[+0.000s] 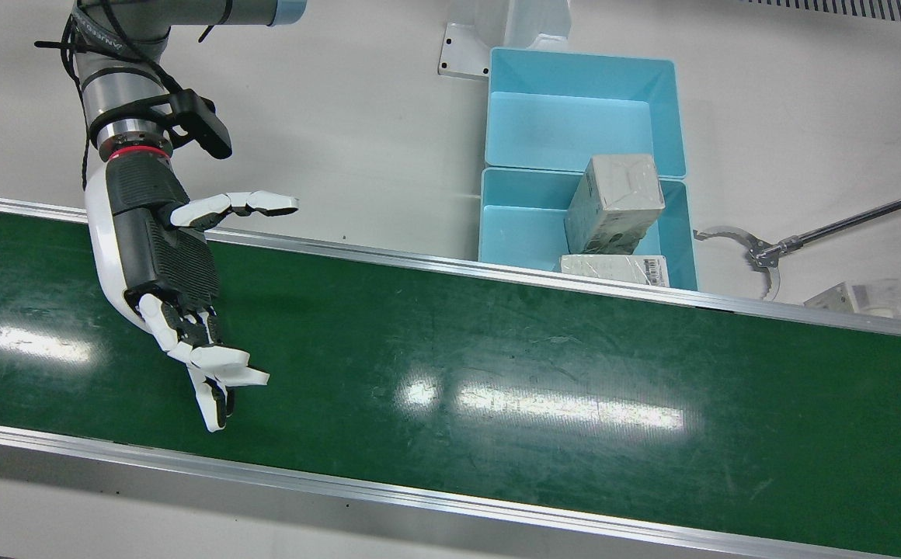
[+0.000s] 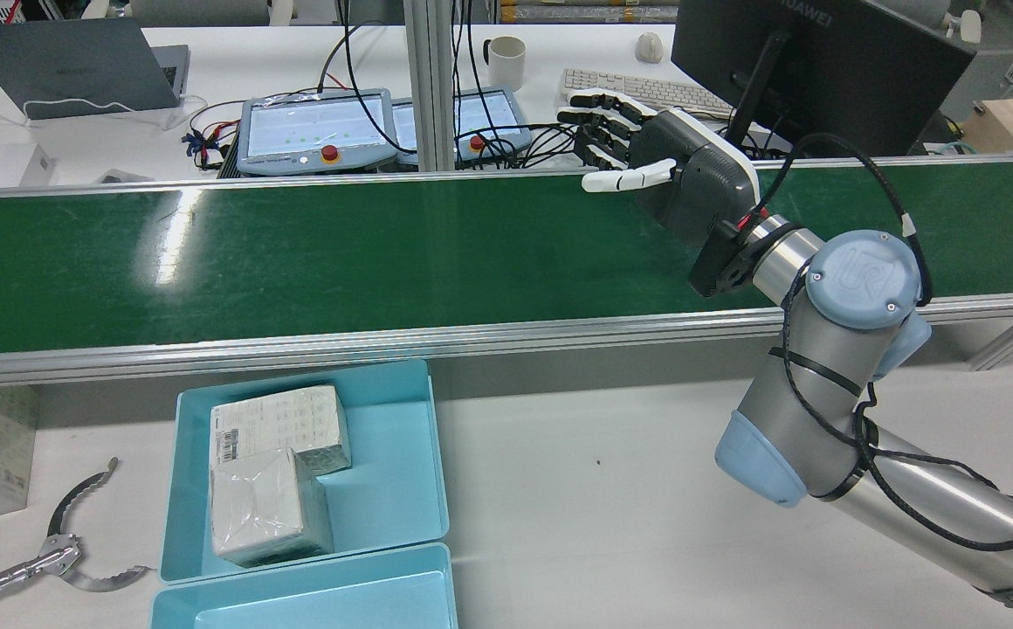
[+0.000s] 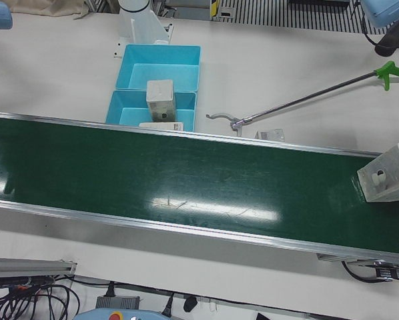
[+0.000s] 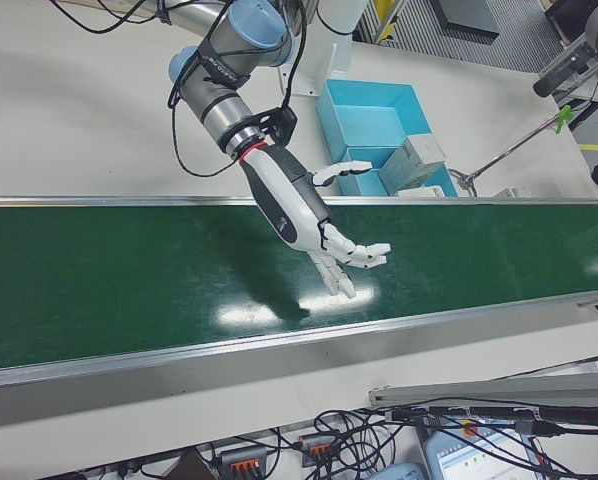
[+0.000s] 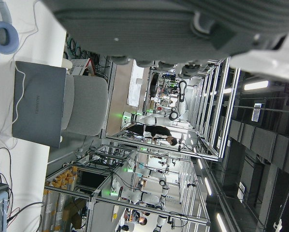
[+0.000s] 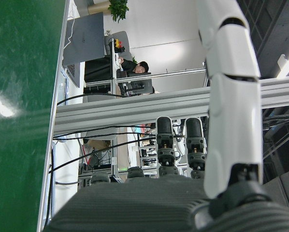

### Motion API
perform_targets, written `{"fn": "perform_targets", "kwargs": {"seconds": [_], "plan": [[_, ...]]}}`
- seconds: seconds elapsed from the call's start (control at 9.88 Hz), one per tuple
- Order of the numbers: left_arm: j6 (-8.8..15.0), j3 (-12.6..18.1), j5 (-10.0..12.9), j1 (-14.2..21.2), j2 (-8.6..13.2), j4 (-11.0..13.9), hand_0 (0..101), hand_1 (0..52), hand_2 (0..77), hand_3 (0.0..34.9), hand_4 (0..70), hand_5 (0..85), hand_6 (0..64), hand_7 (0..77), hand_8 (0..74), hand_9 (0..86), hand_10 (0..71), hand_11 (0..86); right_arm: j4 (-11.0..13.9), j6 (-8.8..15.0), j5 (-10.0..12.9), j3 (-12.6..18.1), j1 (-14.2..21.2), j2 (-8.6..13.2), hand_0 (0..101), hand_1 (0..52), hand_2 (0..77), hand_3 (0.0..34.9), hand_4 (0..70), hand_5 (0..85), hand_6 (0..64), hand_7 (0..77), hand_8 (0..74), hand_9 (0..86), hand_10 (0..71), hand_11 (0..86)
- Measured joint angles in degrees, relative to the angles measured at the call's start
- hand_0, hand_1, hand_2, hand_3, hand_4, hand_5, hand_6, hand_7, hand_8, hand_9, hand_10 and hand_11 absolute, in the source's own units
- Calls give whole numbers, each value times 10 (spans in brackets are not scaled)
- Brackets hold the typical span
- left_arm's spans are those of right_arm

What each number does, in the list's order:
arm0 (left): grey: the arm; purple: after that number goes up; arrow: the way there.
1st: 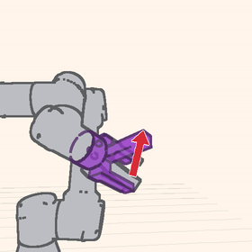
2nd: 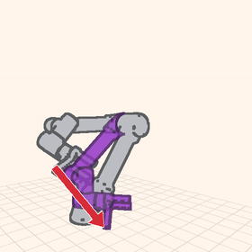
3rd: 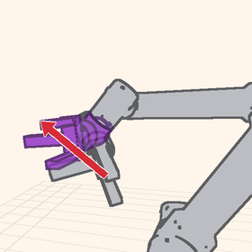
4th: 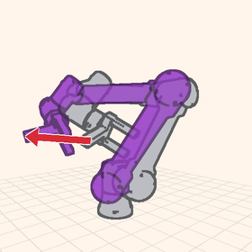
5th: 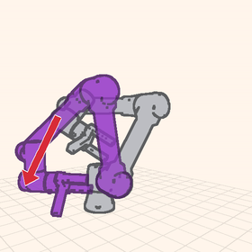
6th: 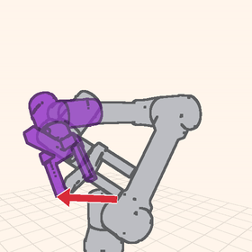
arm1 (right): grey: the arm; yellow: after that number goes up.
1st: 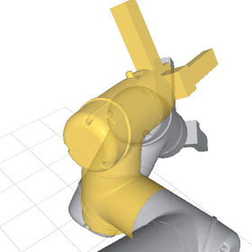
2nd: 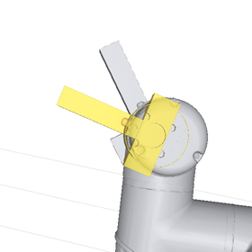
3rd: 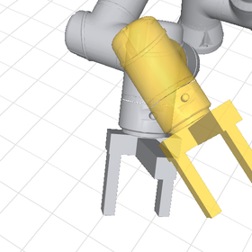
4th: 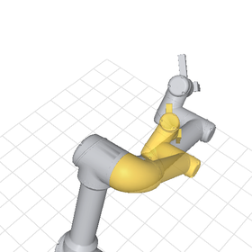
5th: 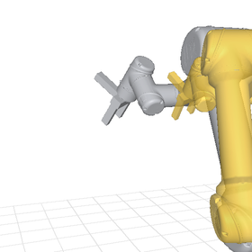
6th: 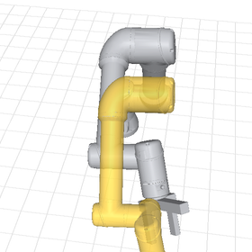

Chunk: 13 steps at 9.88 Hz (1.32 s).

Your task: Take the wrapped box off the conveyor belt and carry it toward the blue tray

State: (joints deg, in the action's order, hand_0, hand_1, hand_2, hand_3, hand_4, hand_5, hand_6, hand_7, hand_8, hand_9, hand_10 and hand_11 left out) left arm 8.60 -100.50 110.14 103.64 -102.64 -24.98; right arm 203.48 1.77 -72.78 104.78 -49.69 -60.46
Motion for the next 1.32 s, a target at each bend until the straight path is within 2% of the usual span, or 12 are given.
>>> {"fn": "perform_targets", "kwargs": {"seconds": [0.1,0.4,1.21,1.32], "plan": [[0,0,0,0,0,0,0,0,5,0,0,11,0,0,0,0,0,0,-2,-1,-8,3,-4,0,490,158,158,140,98,284,55,235,0,49,0,11],[0,0,0,0,0,0,0,0,5,0,0,11,0,0,0,0,5,0,-17,-3,-22,1,-11,-9,490,153,142,136,93,295,38,218,0,54,0,11],[0,0,0,0,0,0,0,0,5,0,0,11,0,0,0,0,5,0,-21,-6,-27,7,-25,-16,490,153,142,142,93,305,38,218,0,54,0,16],[0,0,0,0,0,0,0,0,5,0,0,11,0,0,0,0,5,0,-21,-6,-27,8,-27,-16,490,153,136,159,93,305,38,218,0,60,0,16]]}}
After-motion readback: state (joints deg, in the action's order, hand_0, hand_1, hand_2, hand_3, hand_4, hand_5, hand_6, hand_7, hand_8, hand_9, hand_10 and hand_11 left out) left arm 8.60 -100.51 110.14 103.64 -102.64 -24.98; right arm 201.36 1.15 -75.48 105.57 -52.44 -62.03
